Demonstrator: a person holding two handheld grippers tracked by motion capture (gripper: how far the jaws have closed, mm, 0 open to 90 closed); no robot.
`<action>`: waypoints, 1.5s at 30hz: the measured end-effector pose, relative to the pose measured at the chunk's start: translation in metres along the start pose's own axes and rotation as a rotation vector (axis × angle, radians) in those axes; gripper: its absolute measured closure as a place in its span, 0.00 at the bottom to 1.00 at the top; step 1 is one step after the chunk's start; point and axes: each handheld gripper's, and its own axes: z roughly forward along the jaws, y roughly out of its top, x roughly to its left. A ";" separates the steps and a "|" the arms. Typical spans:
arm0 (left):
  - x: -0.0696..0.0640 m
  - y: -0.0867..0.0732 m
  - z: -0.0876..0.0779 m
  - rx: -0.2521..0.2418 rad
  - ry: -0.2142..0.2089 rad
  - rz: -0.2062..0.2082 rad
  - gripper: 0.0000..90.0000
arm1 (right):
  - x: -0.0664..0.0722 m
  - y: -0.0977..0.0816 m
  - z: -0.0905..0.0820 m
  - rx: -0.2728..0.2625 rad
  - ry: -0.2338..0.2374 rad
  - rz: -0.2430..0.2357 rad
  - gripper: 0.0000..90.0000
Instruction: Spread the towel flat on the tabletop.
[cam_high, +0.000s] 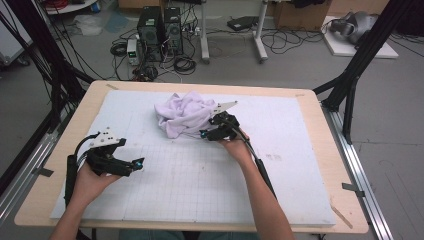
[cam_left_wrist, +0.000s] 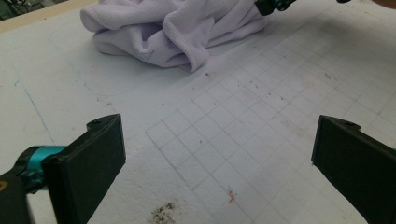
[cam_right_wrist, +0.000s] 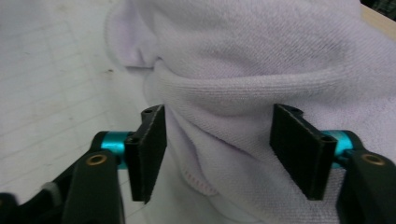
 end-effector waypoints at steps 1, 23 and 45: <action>0.000 0.000 0.000 -0.001 0.001 -0.003 0.04 | 0.000 -0.001 0.003 0.005 -0.008 0.000 0.46; 0.001 0.001 0.003 -0.039 -0.040 -0.009 0.24 | 0.027 0.024 -0.053 -0.074 0.090 -0.165 0.90; -0.028 0.010 0.035 0.021 -0.137 0.058 0.27 | 0.109 -0.041 -0.113 -0.045 0.306 -0.212 0.58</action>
